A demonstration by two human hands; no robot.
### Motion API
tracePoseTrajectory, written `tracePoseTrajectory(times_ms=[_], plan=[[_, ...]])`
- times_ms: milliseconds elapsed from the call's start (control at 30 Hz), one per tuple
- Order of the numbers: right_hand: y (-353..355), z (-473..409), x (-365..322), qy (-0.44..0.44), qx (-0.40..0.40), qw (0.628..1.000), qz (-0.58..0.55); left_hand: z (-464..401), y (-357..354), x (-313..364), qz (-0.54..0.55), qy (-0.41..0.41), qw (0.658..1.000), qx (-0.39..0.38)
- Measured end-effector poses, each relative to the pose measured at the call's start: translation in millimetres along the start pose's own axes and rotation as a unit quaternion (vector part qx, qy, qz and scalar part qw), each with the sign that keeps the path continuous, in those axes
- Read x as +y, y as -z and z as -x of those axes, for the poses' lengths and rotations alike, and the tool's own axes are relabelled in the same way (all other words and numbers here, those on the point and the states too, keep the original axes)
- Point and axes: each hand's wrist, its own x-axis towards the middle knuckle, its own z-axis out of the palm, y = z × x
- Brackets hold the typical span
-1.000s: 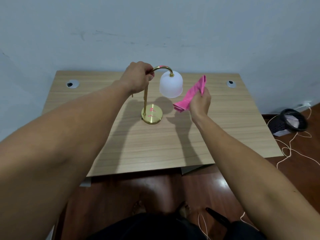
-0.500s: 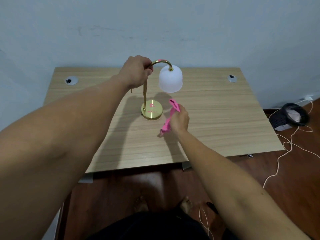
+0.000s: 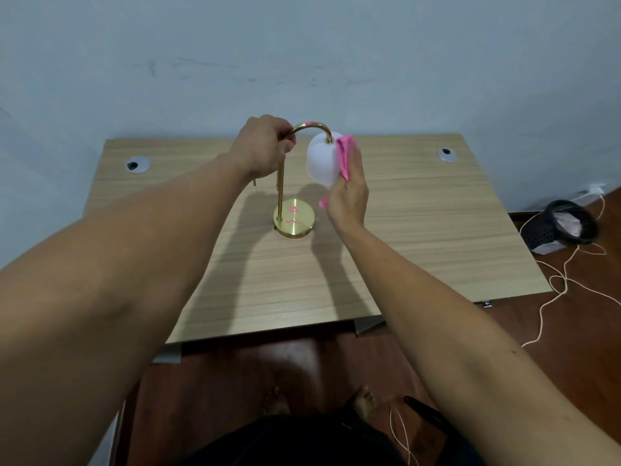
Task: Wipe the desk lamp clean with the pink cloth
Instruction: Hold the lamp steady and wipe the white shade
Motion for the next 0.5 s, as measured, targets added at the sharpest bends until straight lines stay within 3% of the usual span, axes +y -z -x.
tracePoseTrajectory(times_ms=[100, 233, 300, 500], plan=[[8, 6, 3, -0.155, 0.021, 0.986, -0.062, 1, 1, 0, 0.004, 0.008, 1.000, -0.002], [17, -8, 9, -0.283, 0.081, 0.949, -0.114, 3, 7, 1, 0.027, 0.028, 0.999, -0.011], [21, -16, -12, -0.265, 0.108, 0.951, -0.118, 2, 12, -4, 0.050, 0.053, 0.997, -0.022], [19, -24, -69, -0.085, 0.131, 0.980, -0.124, 20, 21, -47, 0.113, 0.121, 0.986, 0.002]])
